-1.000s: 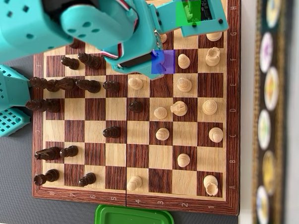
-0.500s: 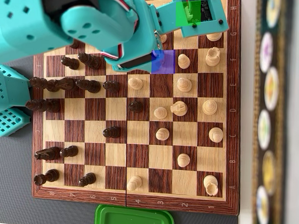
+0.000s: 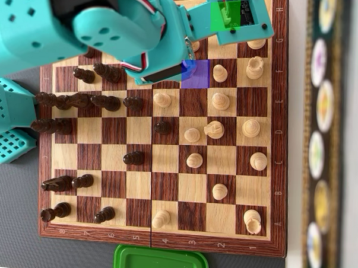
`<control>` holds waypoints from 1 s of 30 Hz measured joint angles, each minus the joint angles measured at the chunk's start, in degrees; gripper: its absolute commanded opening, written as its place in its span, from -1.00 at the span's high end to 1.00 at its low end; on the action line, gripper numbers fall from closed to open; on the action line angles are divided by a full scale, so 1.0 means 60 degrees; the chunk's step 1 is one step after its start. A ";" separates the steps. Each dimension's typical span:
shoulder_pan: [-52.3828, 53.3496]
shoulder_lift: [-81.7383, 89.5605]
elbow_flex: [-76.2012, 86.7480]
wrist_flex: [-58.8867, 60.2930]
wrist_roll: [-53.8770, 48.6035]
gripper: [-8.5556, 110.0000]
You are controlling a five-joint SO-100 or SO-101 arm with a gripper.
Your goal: Play chess
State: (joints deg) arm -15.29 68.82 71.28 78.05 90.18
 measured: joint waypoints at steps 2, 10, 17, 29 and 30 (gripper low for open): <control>0.0000 0.0000 0.0000 0.0000 0.0000 0.74; 0.0220 0.0337 0.0015 0.0000 -0.0029 0.74; 0.0381 0.0894 0.0015 0.0000 -0.0029 0.73; 0.0381 0.2490 0.1348 0.0000 0.0000 0.73; 0.0381 0.2607 0.1436 0.0000 0.0000 0.73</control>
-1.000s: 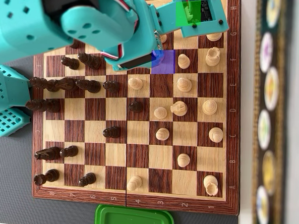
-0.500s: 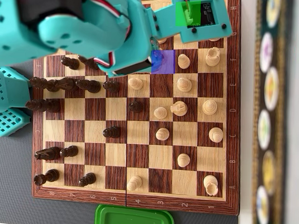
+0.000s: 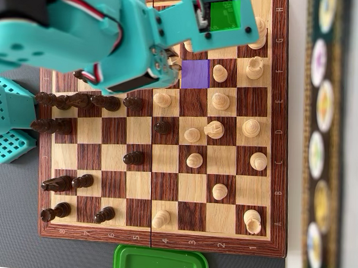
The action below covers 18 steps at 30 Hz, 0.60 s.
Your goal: Play chess
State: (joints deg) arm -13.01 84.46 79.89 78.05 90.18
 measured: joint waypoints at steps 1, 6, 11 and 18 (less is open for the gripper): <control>0.0000 0.0117 0.0059 0.0000 0.0000 0.73; 0.0000 0.0308 0.0117 0.0000 0.0000 0.73; -0.0249 0.0308 0.0117 0.0000 0.0190 0.73; -0.0864 0.0308 0.0073 -0.0029 0.0601 0.73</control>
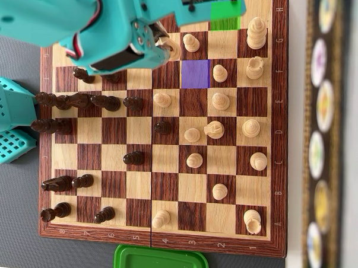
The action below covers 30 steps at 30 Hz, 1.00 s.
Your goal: Play chess
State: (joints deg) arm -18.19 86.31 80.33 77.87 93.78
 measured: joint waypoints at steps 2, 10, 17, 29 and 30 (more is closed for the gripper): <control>-0.0044 0.0000 -0.0103 -0.0015 0.0103 0.73; -0.0483 0.0000 -0.0791 -0.0015 0.0366 0.73; -0.1025 -0.0718 -0.1860 -0.0015 0.0674 0.73; -0.1362 -0.2446 -0.2959 -0.0015 0.0674 0.73; -0.1377 -0.2651 -0.3091 -0.0015 0.0674 0.73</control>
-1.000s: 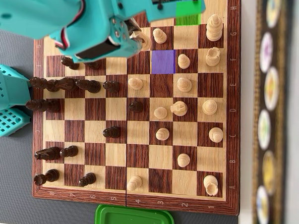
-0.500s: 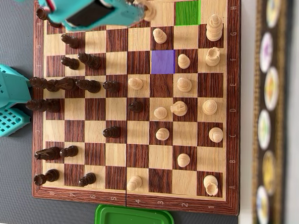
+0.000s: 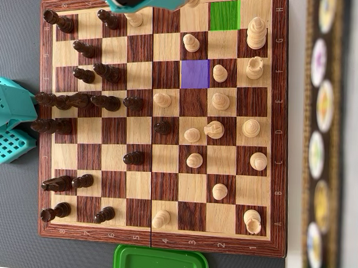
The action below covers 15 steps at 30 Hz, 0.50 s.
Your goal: Play chess
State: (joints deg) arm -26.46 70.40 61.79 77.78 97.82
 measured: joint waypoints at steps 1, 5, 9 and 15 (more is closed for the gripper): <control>0.0000 -0.0176 -0.0132 0.0000 0.0000 0.73; 0.0015 -0.0688 -0.0557 0.0000 0.0000 0.73; 0.0015 -0.1069 -0.0938 0.0000 0.0000 0.73; 0.0000 -0.1802 -0.1523 0.0000 0.0000 0.73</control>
State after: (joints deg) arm -26.46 59.59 52.65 77.78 97.82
